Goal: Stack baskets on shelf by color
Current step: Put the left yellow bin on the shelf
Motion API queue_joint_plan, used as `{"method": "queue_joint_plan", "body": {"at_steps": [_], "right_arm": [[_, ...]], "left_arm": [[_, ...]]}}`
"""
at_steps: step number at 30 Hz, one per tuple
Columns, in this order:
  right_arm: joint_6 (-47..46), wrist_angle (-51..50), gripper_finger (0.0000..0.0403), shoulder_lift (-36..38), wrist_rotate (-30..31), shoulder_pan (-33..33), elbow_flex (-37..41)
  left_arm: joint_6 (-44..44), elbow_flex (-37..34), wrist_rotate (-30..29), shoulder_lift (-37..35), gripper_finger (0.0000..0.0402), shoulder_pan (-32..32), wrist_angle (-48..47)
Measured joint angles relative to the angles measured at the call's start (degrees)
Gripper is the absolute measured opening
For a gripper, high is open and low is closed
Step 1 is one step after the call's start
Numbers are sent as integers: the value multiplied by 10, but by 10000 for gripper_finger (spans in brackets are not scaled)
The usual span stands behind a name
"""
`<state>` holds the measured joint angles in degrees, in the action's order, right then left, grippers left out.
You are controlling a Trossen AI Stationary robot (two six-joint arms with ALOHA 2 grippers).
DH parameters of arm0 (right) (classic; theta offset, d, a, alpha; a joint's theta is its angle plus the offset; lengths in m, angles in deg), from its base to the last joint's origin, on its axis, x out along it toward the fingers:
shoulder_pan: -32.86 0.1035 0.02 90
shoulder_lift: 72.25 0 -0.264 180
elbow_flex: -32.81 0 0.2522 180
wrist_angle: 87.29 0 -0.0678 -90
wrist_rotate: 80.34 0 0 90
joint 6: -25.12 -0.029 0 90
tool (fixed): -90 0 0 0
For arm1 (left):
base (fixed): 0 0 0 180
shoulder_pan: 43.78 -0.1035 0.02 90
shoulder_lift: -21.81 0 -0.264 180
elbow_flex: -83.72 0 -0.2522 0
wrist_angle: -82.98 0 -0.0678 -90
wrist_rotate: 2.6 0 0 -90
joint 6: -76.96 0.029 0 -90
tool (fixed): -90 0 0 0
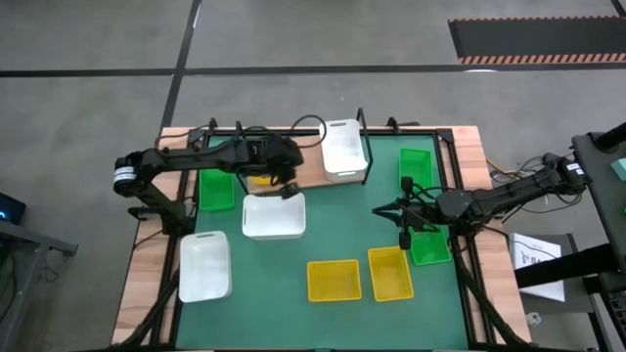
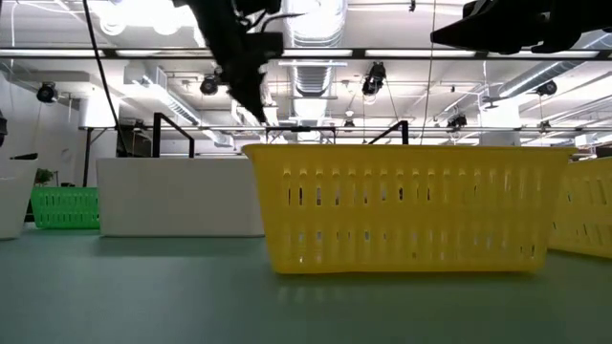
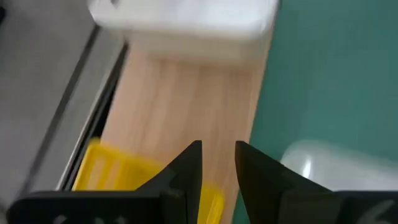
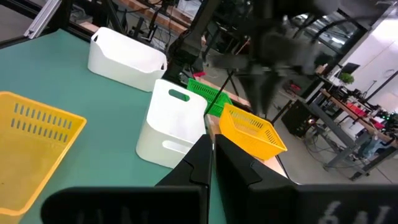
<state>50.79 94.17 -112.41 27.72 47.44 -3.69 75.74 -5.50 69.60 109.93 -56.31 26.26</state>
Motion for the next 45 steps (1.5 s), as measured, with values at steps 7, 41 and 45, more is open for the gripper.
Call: {"method": "queue_joint_plan", "body": {"at_steps": [7,41,45], "right_arm": [[5,0,11,0,0,0,0],[5,0,11,0,0,0,0],[5,0,11,0,0,0,0]], "left_arm": [[-75,-25,-21,9,79,-16,94],[-121,-65,-98,88,79,-78,68],[-120,-65,-101,88,79,-78,64]]}}
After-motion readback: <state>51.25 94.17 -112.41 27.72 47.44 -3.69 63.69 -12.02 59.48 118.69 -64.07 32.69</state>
